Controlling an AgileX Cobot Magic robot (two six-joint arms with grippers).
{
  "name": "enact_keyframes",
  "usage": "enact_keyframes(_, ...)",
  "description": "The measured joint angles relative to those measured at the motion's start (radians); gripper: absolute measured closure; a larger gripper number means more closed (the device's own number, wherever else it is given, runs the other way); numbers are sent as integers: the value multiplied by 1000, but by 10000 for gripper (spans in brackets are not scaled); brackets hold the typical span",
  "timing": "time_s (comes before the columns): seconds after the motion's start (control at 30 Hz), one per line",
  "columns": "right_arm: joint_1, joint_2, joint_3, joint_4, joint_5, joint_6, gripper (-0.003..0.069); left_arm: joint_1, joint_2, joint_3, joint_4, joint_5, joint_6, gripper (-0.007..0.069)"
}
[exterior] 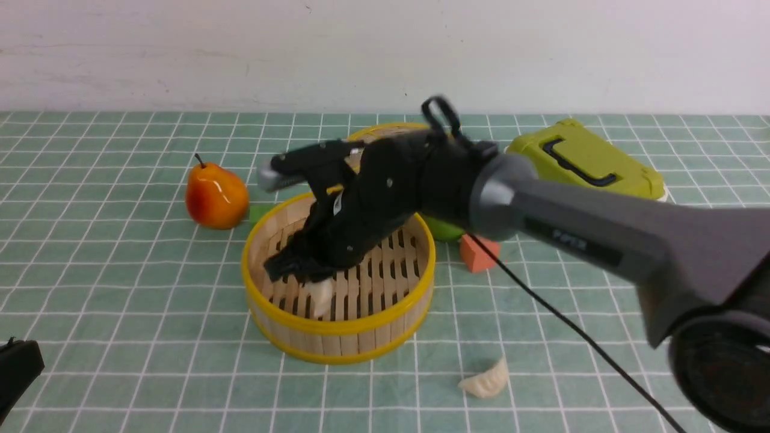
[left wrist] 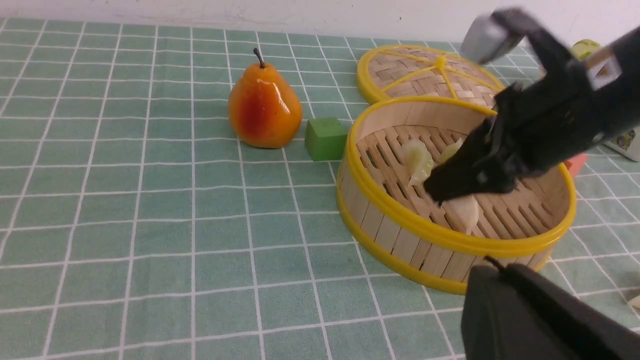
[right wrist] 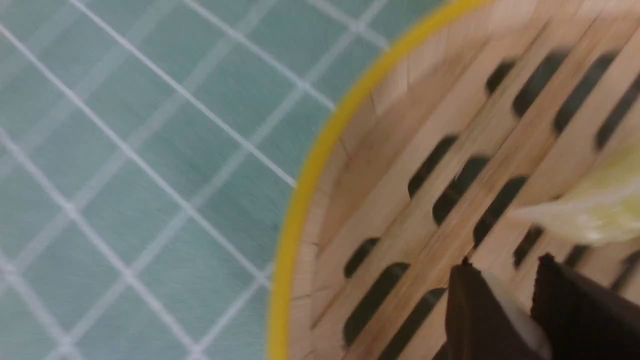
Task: Put the dumplings into the steamer on the table with the blue tablecloth.
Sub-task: 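Place the dumpling in the bamboo steamer basket with the right gripper, then reach for and grasp a dumpling lying on the table beside the steamer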
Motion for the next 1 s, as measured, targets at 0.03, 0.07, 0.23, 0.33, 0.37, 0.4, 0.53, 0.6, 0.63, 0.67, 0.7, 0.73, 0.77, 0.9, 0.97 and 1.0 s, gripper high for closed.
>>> enact_keyframes(0.03, 1, 15, 0, -1, -13, 12, 503, 0, 0, 0, 0, 0, 0, 638)
enact_keyframes(0.07, 2, 17, -2, -4, -18, 34, 503, 0, 0, 0, 0, 1, 0, 638)
enact_keyframes(0.23, 2, 11, -8, -28, -20, 102, 447, 0, 0, 0, 0, 1, 0, 638)
enact_keyframes(0.33, -7, -21, -22, -36, 26, 108, 346, 0, 0, 0, 0, 1, 0, 638)
enact_keyframes(0.37, -8, -34, -27, -37, 40, 107, 326, 0, 0, 0, 0, 1, -1, 638)
enact_keyframes(0.4, -13, -60, -35, -43, 68, 108, 295, 0, 0, 0, 0, 1, -1, 638)
enact_keyframes(0.53, -42, -190, -53, -90, 190, 109, 234, 0, 0, 0, 0, 2, -1, 638)
enact_keyframes(0.6, -64, -298, -31, -146, 298, 117, 228, 0, 0, 0, 0, 4, -1, 638)
enact_keyframes(0.63, -75, -343, 4, -173, 336, 132, 228, 0, 0, 0, 0, 6, -1, 638)
enact_keyframes(0.67, -82, -379, 47, -194, 361, 149, 228, 0, 0, 0, 0, 8, -1, 638)
enact_keyframes(0.7, -94, -431, 135, -221, 379, 185, 228, 0, 0, 0, 0, 7, -1, 638)
enact_keyframes(0.73, -105, -471, 227, -245, 369, 231, 228, 0, 0, 0, 0, 7, -1, 638)
enact_keyframes(0.77, -113, -512, 352, -259, 340, 279, 228, 0, 0, 0, 0, 7, -1, 638)
enact_keyframes(0.9, -117, -584, 640, -267, 174, 447, 228, 0, 0, 0, 0, 6, -1, 638)
enact_keyframes(0.97, -117, -617, 821, -246, 23, 581, 228, 0, 0, 0, 0, 0, -1, 638)
enact_keyframes(1.0, -117, -624, 884, -244, -34, 638, 228, 0, 0, 0, 0, -3, -1, 638)
